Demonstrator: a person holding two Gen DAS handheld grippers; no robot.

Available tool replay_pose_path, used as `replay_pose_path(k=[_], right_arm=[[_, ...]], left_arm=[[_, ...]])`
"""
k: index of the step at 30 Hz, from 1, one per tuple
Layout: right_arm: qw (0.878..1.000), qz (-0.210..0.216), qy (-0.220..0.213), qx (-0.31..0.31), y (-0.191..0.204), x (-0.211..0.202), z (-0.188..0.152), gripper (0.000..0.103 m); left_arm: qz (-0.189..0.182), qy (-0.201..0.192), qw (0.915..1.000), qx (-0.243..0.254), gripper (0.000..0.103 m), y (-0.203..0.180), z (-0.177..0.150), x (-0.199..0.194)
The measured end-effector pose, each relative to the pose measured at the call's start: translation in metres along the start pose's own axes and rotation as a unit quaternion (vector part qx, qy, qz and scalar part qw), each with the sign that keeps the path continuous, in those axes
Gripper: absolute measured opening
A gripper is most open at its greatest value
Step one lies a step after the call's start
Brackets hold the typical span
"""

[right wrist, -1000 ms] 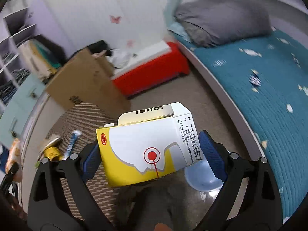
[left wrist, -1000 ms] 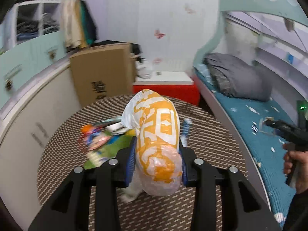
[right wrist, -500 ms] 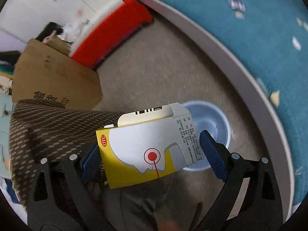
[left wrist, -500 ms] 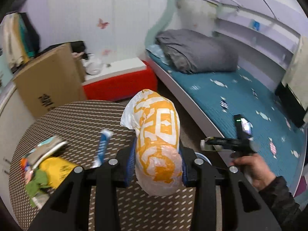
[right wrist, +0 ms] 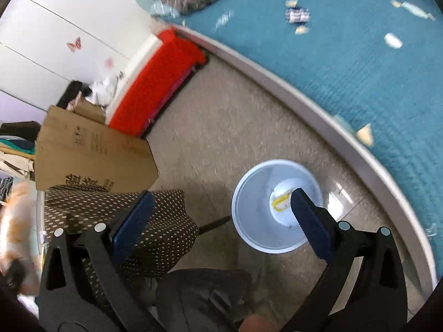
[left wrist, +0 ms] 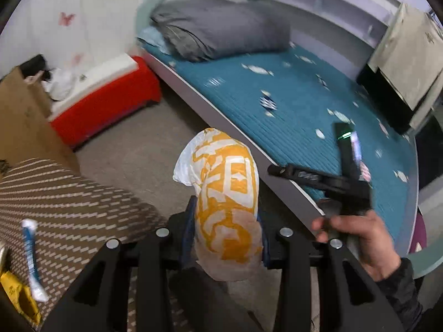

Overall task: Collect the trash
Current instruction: 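Carry the medicine box with the right gripper to the wastebasket and release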

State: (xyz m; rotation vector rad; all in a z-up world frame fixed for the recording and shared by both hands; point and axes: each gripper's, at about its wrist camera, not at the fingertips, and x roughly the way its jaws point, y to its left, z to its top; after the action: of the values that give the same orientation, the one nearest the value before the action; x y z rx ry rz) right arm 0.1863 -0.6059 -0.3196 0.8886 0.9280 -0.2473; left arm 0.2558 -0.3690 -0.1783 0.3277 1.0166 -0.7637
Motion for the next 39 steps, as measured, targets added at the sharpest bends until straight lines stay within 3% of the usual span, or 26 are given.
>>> replay_pose_path(k=[8,10,11,13,16,25,29,39], right_arm=[[0.998,0.01,-0.064,-0.004,-0.007,-0.082,-0.007,0.097],[0.997,0.011,-0.078,-0.003,-0.006,-0.096,-0.008,0.097],[0.996,0.011,-0.084,-0.002,-0.005,-0.1,-0.009,0.097],[0.996,0.013,-0.089,-0.001,-0.005,-0.108,-0.012,0.097],[0.995,0.015,-0.096,-0.003,-0.002,-0.116,-0.016,0.097],[0.989,0.011,-0.144,-0.028,0.026,-0.142,-0.031,0.097],[0.984,0.01,-0.165,-0.063,0.056,-0.159,-0.039,0.097],[0.971,0.026,-0.187,-0.149,0.14,-0.202,-0.066,0.097]], left_arm=[[-0.018,0.057,0.9979,0.026,0.045,-0.028,0.018,0.065],[-0.02,0.071,0.9967,0.035,0.056,-0.032,0.022,0.08],[-0.02,0.075,0.9963,0.036,0.071,-0.033,0.025,0.087],[-0.009,0.084,0.9956,0.041,0.089,-0.034,0.029,0.099],[0.015,0.1,0.9944,0.031,0.09,-0.03,0.033,0.105],[0.032,0.034,0.9989,0.009,0.09,-0.011,0.023,0.031],[0.023,0.005,0.9994,-0.024,0.09,0.003,0.015,-0.011],[0.061,-0.09,0.9934,-0.038,0.09,0.017,-0.012,-0.108]])
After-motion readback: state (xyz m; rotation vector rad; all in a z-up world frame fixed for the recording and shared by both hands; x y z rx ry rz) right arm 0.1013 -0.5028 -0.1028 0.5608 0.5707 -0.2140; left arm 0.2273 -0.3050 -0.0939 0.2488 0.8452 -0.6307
